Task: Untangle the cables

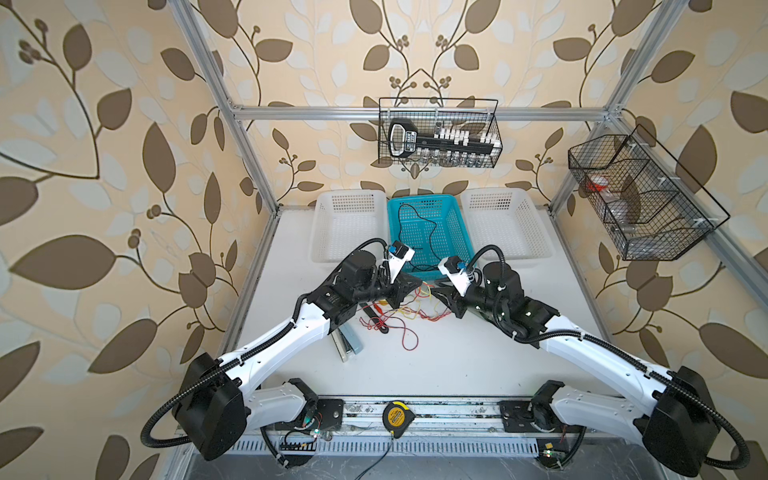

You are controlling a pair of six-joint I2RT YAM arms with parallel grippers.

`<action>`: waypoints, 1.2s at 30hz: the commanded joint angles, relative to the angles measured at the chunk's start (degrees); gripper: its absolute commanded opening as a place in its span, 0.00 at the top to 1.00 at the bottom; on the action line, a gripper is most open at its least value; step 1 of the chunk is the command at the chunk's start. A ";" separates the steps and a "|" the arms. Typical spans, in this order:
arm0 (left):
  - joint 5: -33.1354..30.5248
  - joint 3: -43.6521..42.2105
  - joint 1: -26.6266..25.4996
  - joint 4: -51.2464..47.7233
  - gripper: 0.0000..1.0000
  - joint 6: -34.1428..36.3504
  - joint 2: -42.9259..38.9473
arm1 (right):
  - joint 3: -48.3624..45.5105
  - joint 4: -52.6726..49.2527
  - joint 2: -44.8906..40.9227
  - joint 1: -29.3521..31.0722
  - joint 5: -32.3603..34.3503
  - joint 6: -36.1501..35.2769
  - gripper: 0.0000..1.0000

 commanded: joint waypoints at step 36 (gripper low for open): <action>-30.83 -7.42 -0.09 11.39 1.00 -15.07 -5.85 | -3.33 -3.04 -4.01 -4.87 7.92 8.41 0.90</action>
